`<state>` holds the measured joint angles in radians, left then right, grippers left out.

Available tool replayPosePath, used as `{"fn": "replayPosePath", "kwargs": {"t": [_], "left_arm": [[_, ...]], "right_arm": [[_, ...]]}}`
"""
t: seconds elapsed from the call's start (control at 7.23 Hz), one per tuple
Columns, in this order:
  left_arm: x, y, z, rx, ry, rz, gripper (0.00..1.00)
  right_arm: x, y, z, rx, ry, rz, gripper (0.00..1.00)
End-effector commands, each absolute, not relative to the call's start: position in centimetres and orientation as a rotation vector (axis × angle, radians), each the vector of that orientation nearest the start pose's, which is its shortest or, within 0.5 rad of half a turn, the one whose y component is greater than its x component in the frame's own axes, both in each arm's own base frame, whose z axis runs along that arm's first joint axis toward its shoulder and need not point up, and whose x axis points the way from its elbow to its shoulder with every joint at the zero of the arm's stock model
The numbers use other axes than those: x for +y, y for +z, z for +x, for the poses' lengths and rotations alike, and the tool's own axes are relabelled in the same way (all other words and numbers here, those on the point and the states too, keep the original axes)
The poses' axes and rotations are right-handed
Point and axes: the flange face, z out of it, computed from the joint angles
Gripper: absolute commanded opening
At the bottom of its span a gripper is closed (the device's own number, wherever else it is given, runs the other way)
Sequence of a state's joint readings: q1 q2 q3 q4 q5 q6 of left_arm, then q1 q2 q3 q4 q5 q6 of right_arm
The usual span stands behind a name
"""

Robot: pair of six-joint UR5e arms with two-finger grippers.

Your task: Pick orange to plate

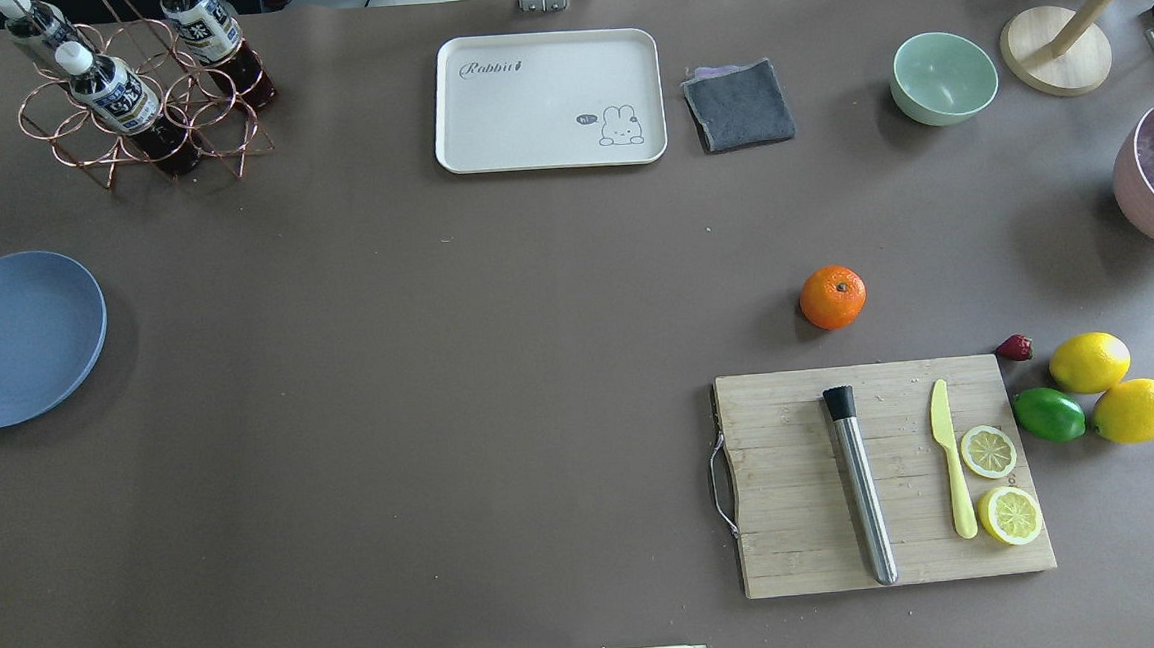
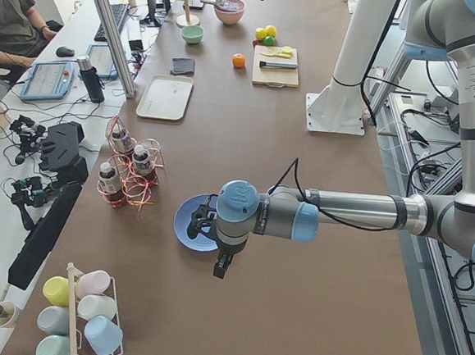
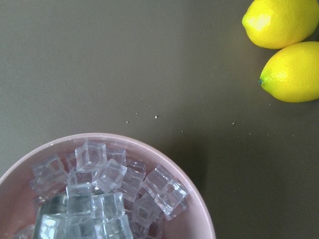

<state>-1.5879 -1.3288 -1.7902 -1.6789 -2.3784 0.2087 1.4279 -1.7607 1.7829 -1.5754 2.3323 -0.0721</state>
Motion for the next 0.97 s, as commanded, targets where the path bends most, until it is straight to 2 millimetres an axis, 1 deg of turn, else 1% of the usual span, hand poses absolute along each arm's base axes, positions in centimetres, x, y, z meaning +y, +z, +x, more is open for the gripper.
{"fn": "replayPosePath", "kwargs": {"t": [0.0,0.14,0.41,0.55,0.83], "left_arm": [[-39.9,63.8,-6.8,0.8,0.199,0.179,0.98],[-40.0,63.4,-6.8,0.8,0.202,0.188,0.98],[-40.0,63.5,-6.8,0.799,0.208,0.201,0.98],[-40.0,64.3,-6.7,0.804,0.201,0.185,0.98],[-39.6,64.5,-6.8,0.804,0.177,0.172,0.98]], "right_arm": [[-41.7,64.2,0.6,-0.762,-0.209,-0.012,1.0],[-41.8,64.2,0.6,-0.762,-0.209,-0.01,1.0],[-42.1,63.9,0.6,-0.763,-0.211,-0.004,1.0],[-42.2,63.7,0.5,-0.763,-0.212,-0.001,1.0],[-42.5,63.3,0.4,-0.762,-0.21,0.006,1.0]]}}
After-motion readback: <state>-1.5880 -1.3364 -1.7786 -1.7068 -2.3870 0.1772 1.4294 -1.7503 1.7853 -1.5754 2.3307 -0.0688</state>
